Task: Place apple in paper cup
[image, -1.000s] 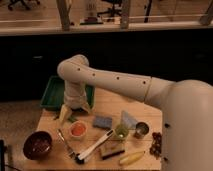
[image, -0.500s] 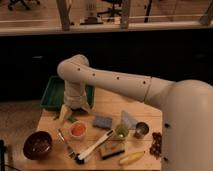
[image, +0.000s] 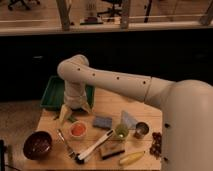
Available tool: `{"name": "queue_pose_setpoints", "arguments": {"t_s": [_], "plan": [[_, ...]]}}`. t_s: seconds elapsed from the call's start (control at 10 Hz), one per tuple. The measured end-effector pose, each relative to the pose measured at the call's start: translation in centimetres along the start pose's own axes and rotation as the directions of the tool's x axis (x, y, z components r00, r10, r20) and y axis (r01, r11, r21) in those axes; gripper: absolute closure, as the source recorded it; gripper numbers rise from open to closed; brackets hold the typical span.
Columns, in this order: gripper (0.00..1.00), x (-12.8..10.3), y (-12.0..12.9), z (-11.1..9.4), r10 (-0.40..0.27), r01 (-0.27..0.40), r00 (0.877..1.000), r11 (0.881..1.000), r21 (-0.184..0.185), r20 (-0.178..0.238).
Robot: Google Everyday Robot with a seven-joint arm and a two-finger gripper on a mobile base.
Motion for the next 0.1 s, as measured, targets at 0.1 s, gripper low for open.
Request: {"name": "queue_pose_setpoints", "arguments": {"t_s": [0.1], "plan": [[0.2, 0.0, 0.0, 0.0, 0.0, 0.0, 1.0, 1.0, 0.0, 0.0]]}}
